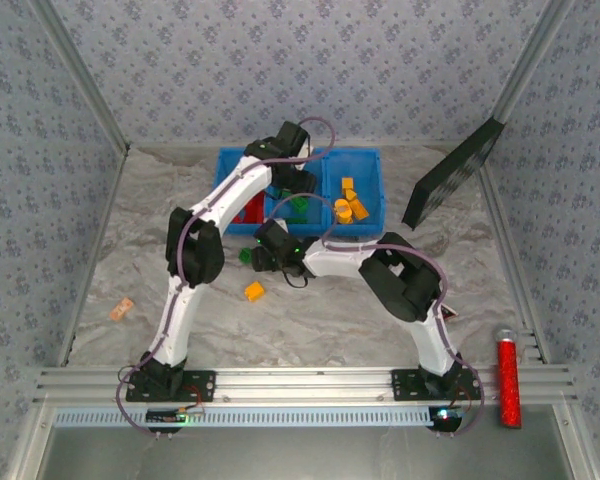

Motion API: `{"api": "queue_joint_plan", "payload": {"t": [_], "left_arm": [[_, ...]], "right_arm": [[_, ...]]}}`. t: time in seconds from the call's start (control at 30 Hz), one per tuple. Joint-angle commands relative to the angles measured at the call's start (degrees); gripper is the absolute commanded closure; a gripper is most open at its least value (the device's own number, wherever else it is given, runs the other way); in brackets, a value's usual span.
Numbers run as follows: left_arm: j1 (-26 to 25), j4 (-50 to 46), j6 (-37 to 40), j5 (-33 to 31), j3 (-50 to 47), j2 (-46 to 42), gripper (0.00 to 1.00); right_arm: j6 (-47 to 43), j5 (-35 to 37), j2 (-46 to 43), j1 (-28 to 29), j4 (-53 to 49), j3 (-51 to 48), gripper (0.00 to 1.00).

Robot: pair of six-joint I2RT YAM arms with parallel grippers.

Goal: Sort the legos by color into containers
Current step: Pick up the lego from the center of the table, then place the lego in the container.

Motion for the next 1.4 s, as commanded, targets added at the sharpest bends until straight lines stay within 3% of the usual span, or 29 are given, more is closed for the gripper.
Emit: {"api": "queue_joint_plan", "payload": {"t": [0.0, 0.23, 0.43, 0.77, 0.93, 1.13, 1.37], "left_arm": [[-0.24, -0.32, -0.27, 0.50, -0.48, -4.27, 0.40], [-0.24, -0.69, 0.47, 0.04, -3.21, -11.50, 0.39], [0.00, -0.58, 1.00, -1.06, -8.34, -19.07, 0.38], [1.22, 0.65, 0.35, -3.28, -22.50, -31.04, 0.36], [1.25, -0.05, 0.62, -5.55, -31.04, -36.73, 0.35], [1.24, -2.17, 0.33, -9.03, -41.27, -42.03, 0.33], [1.26, -1.78, -1.72, -8.40, -51.59, -45.87, 0.31]], "right_arm": [[0.81, 0.78, 1.05, -0.29, -3.83, 0.86, 0.40], [0.78, 0.90, 1.98, -0.85, -5.75, 1.89, 0.64], [-3.89, -0.02, -1.49, -1.53, -7.66, 0.28, 0.75], [-11.48, 1.55, -21.97, -4.91, -17.84, -5.04, 0.77], [-16.88, 3.40, -28.85, -10.49, -23.12, -3.75, 0.76], [-19.79, 3.34, -28.95, -20.36, -21.76, -3.03, 0.75], [-20.85, -4.82, -20.34, -29.33, -14.83, -1.51, 0.75]]}}
